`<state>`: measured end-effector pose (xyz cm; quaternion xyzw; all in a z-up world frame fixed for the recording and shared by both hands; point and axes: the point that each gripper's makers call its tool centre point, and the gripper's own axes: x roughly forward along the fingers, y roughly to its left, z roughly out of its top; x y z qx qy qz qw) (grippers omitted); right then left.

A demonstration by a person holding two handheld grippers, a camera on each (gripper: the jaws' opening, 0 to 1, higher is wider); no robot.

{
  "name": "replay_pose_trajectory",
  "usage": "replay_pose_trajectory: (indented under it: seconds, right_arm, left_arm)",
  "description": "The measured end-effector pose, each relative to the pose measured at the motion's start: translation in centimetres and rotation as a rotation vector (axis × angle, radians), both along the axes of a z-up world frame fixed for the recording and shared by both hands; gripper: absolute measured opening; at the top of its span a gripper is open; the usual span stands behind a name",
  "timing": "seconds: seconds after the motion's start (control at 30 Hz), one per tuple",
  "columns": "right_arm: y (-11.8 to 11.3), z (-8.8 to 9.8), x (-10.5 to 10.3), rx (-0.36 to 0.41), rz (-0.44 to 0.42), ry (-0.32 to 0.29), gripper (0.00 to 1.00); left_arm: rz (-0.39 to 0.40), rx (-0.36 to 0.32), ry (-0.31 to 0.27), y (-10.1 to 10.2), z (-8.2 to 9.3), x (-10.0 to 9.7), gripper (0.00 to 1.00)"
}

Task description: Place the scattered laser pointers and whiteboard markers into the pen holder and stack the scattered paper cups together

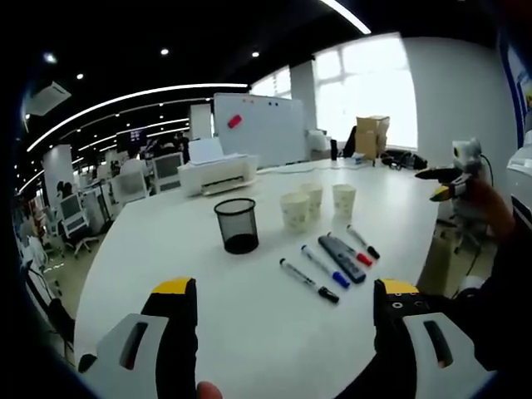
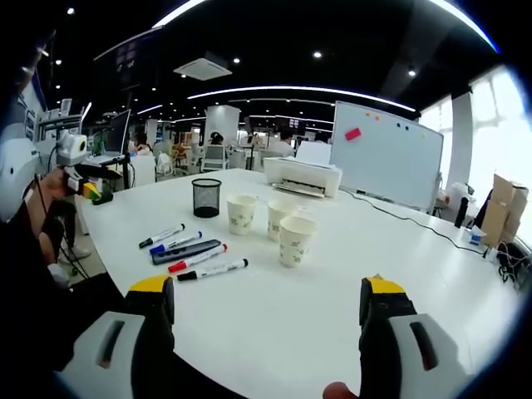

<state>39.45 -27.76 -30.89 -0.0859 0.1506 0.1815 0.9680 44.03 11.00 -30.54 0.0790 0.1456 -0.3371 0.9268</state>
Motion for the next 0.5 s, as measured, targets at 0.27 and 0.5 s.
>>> replay_pose_trajectory:
  seconds: [0.27, 0.5]
  right_arm:
    - [-0.1, -0.1, 0.0, -0.009, -0.003, 0.003, 0.87]
    - [0.0, 0.0, -0.1, -0.012, -0.002, 0.001, 0.87]
  left_arm:
    - [-0.011, 0.008, 0.002, -0.7, -0.3, 0.6, 0.88]
    - [-0.015, 0.007, -0.01, -1.2, -0.2, 1.1, 0.88]
